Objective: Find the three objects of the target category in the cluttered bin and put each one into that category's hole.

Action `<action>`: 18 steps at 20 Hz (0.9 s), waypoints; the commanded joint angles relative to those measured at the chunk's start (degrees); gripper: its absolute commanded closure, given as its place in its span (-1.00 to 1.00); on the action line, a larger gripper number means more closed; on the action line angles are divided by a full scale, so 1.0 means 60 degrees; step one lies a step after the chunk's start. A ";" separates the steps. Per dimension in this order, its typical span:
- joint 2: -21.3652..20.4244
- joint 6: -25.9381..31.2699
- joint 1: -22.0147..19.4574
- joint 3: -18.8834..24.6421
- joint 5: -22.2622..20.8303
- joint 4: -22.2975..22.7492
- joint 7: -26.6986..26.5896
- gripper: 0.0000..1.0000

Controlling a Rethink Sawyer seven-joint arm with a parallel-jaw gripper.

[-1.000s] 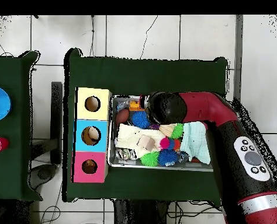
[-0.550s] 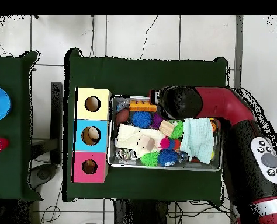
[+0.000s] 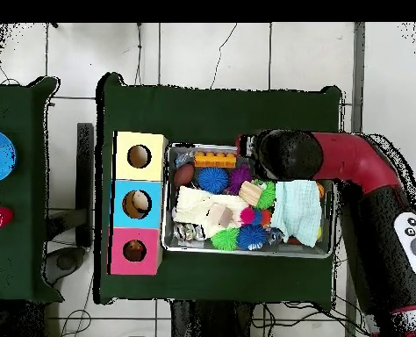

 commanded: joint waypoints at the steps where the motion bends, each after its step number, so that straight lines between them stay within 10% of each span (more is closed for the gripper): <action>1: -0.0098 -0.0014 -0.0241 0.0205 -0.0510 0.1300 -0.1750 1.00; 18: 0.0159 -0.1483 -0.0301 0.0093 -0.0867 0.2798 -0.0691 1.00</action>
